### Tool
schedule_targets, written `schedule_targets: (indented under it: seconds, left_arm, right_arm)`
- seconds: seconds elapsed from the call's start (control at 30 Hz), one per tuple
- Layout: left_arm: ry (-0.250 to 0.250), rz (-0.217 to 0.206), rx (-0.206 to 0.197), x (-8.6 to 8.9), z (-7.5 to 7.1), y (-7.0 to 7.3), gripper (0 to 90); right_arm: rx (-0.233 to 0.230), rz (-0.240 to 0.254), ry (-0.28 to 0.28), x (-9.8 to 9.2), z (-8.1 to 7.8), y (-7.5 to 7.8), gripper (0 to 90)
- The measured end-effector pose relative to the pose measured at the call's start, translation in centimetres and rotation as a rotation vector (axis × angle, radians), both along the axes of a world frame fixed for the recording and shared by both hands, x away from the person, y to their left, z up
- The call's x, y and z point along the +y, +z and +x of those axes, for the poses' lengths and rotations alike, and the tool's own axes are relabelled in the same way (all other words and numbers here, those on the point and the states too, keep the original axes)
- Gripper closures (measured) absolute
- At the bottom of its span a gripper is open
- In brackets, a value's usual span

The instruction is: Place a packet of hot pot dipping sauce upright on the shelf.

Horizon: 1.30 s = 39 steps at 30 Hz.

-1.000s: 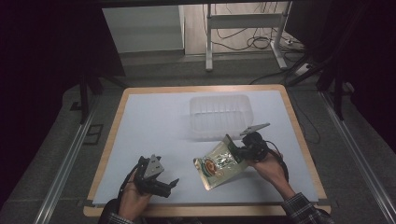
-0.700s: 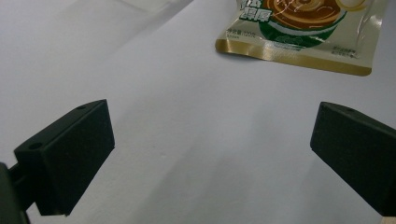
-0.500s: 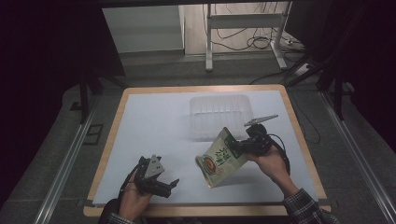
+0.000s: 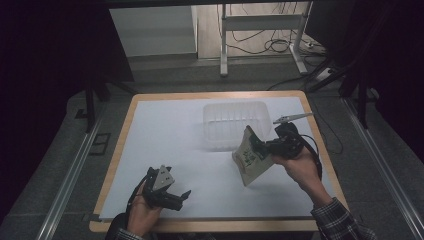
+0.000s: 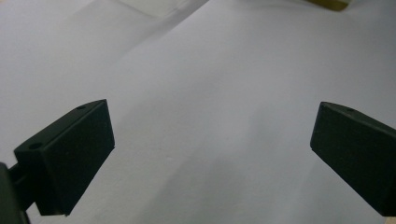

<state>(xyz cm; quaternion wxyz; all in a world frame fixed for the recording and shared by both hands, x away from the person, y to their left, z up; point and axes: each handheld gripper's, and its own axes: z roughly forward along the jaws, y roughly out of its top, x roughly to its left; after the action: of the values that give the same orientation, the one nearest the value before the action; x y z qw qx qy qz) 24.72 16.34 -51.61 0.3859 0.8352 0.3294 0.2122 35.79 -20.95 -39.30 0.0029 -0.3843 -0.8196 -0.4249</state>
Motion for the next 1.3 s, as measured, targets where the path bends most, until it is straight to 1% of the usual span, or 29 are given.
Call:
schedule_targets:
  seconds: [0.1,0.23,0.43,0.7,0.9,1.07,1.3]
  left_arm:
    - [-0.001,0.001,0.001,-0.1,0.0,0.0,0.0]
    - [0.0,0.003,0.001,-0.1,0.0,0.0,0.0]
    - [0.005,-0.003,-0.003,0.0,0.0,0.0,0.0]
    - [0.005,-0.003,-0.016,0.0,-0.1,0.2,0.0]
    - [0.003,-0.002,-0.016,-0.1,-0.1,0.2,0.0]
    - [0.006,-0.003,-0.024,-0.1,-0.2,0.3,0.0]
    - [0.005,-0.003,-0.023,-0.1,-0.2,0.3,0.0]
  right_arm:
    - [-0.008,-0.003,-0.027,-0.7,0.1,0.4,89.1]
    - [-0.001,0.017,-0.059,-1.8,0.3,0.8,89.1]
    - [-0.012,0.032,-0.084,-3.0,0.2,1.7,89.1]
    - [-0.024,0.028,-0.104,-3.8,0.3,2.8,89.1]
    - [-0.026,0.04,-0.13,-4.5,0.4,3.6,89.1]
    - [-0.031,0.051,-0.152,-5.0,0.9,4.2,89.1]
    - [-0.048,0.053,-0.189,-5.5,1.8,5.0,89.1]
